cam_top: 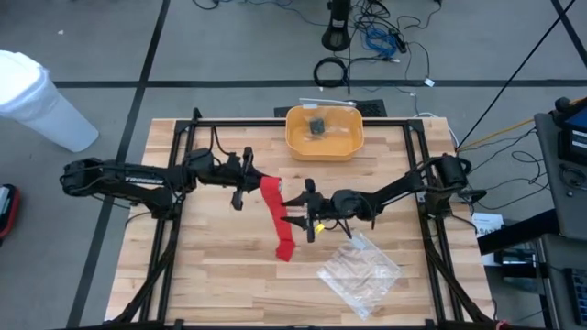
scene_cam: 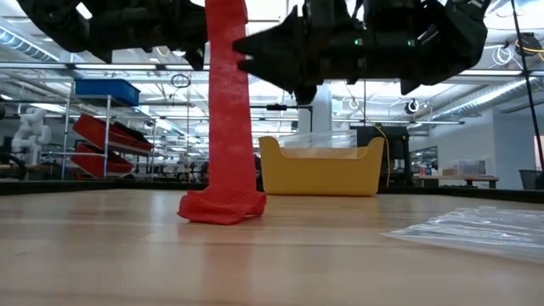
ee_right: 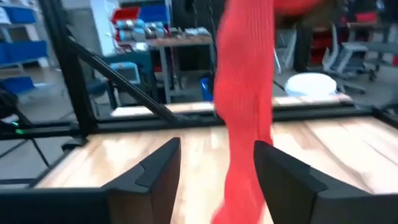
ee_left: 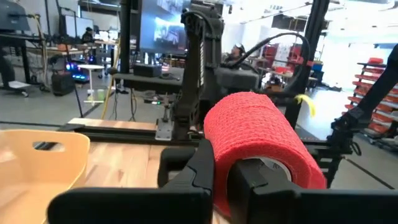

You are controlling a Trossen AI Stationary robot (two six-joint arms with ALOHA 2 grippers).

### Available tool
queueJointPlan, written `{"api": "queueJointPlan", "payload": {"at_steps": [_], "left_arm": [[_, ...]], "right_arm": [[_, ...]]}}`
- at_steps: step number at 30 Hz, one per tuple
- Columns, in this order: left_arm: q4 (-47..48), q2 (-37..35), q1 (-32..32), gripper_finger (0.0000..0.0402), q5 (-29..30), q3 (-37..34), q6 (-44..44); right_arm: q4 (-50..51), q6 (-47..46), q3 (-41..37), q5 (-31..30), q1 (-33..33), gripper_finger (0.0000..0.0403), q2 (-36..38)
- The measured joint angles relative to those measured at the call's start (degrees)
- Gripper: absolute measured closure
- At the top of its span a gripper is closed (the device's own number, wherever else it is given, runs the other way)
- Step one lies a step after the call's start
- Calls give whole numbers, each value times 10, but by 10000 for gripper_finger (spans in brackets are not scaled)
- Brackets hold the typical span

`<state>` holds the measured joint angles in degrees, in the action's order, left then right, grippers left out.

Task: Roll bandage
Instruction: Roll the red bandage

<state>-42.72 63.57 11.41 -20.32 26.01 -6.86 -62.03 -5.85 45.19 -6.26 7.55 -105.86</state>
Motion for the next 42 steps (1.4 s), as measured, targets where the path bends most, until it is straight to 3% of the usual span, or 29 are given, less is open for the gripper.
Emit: {"api": "queueJointPlan", "payload": {"at_steps": [6,10,13,17,22,27,31,34,39,42], "left_arm": [[22,0,-13,389,-10,18,15],[91,0,-23,389,-16,42,61],[131,0,-31,389,17,60,82],[162,0,-49,389,40,80,102],[163,0,-72,389,57,92,117],[162,0,-86,389,58,105,131],[164,0,-93,389,58,105,151],[164,0,-93,389,72,105,152],[163,0,-93,389,88,105,177],[163,0,-93,389,88,105,177]], "right_arm": [[22,25,0,-32,24,210,3],[27,102,0,-125,70,228,13],[36,128,0,-175,89,241,15],[47,120,0,-183,80,249,13],[46,91,0,-168,60,252,12],[53,35,0,-100,40,253,12],[56,26,0,-99,39,265,12],[57,5,0,-92,39,290,12],[64,2,0,-1,30,363,12],[75,3,0,0,29,396,12]]}}
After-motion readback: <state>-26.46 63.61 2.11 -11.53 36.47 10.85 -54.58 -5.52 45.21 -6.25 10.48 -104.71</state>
